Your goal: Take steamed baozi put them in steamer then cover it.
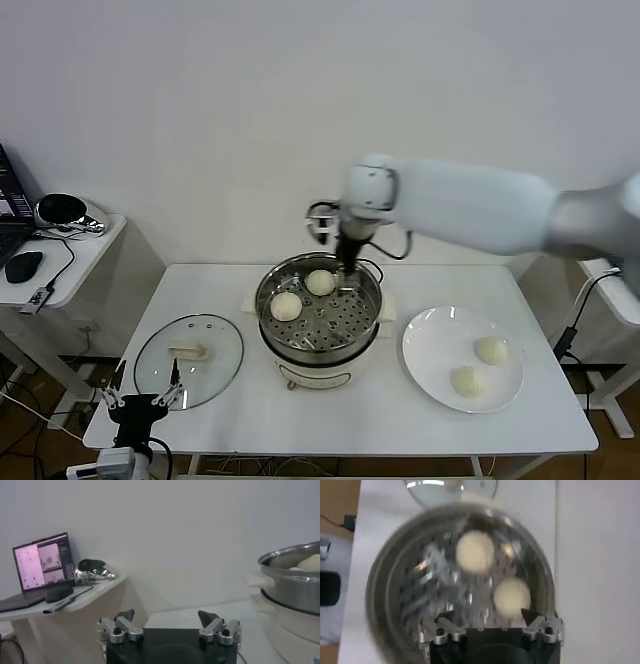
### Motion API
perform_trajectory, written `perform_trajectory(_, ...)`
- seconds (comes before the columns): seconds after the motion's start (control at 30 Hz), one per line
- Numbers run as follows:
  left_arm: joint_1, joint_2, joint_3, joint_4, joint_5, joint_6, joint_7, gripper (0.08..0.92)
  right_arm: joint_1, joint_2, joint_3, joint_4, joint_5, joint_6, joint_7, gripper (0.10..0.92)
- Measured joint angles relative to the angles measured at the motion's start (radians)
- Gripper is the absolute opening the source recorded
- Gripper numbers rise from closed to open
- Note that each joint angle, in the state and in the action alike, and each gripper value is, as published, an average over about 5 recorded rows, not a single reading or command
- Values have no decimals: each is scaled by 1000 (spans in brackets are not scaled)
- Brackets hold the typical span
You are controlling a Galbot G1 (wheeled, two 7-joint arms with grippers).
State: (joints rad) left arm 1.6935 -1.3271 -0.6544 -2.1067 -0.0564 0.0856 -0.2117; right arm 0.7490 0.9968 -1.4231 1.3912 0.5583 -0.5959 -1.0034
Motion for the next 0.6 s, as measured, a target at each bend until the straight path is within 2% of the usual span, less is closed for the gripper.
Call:
perform_trajectory(0.3, 0, -4, 2, 22, 19, -3, 0, 823, -49, -300, 18, 112, -220, 186, -71, 823)
perform_trajectory(0.6, 6, -12, 4, 32, 37, -3, -1, 823, -227, -460, 95, 158, -414, 284, -70, 823)
